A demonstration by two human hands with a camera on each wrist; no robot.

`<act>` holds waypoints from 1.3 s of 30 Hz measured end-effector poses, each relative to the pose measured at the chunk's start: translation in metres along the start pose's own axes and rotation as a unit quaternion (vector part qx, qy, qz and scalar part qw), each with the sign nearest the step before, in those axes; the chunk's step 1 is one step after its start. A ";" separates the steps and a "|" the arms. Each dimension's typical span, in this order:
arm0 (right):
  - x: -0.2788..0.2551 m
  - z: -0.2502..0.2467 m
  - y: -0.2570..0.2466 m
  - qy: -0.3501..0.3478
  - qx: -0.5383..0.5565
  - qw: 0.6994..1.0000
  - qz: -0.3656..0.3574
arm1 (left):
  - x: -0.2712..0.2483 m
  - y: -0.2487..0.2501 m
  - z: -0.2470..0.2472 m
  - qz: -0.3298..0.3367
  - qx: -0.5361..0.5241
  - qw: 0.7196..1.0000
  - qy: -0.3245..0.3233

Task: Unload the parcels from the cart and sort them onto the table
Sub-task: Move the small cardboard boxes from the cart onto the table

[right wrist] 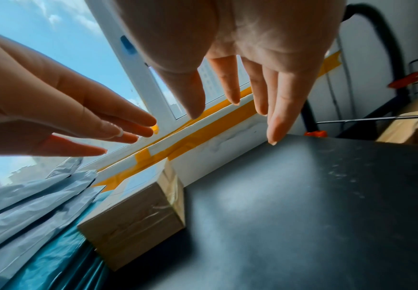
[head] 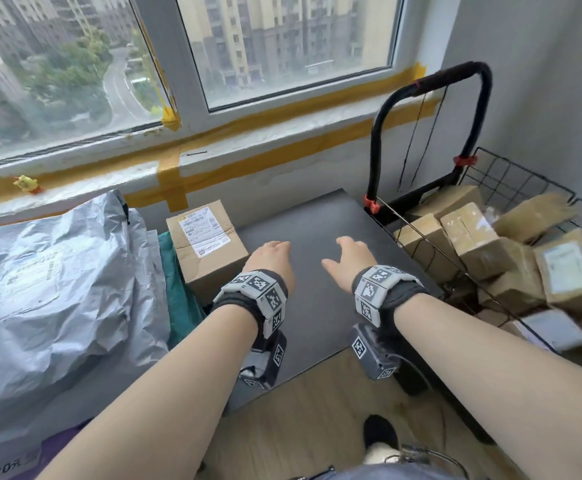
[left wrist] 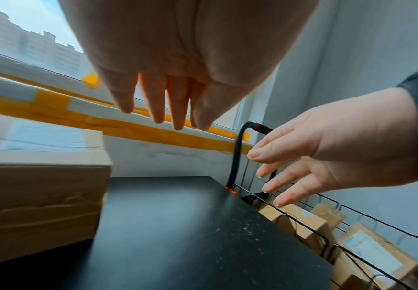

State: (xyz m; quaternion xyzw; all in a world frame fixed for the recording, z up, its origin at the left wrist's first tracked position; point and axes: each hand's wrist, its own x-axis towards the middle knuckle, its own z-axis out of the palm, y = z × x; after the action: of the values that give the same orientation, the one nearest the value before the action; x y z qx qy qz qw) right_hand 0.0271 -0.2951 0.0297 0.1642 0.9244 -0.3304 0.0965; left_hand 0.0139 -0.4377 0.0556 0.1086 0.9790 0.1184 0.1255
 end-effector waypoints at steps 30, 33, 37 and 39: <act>0.076 -0.220 0.339 0.066 0.081 0.968 0.227 | 0.151 0.387 0.112 0.135 0.052 0.977 -0.155; 0.106 -0.215 0.356 0.064 0.092 0.959 0.261 | 0.188 0.397 0.124 0.121 0.044 0.975 -0.180; 0.145 -0.208 0.373 0.049 0.098 0.946 0.304 | 0.243 0.406 0.139 0.109 0.024 0.968 -0.224; 0.167 -0.203 0.382 0.038 0.110 0.939 0.325 | 0.268 0.408 0.150 0.088 0.000 0.966 -0.244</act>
State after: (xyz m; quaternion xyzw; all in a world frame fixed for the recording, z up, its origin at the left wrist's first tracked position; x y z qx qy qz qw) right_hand -0.0015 0.1528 -0.0845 0.4772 0.7816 -0.3747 0.1450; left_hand -0.1242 0.0452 -0.0388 0.2202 0.9052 0.0985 0.3498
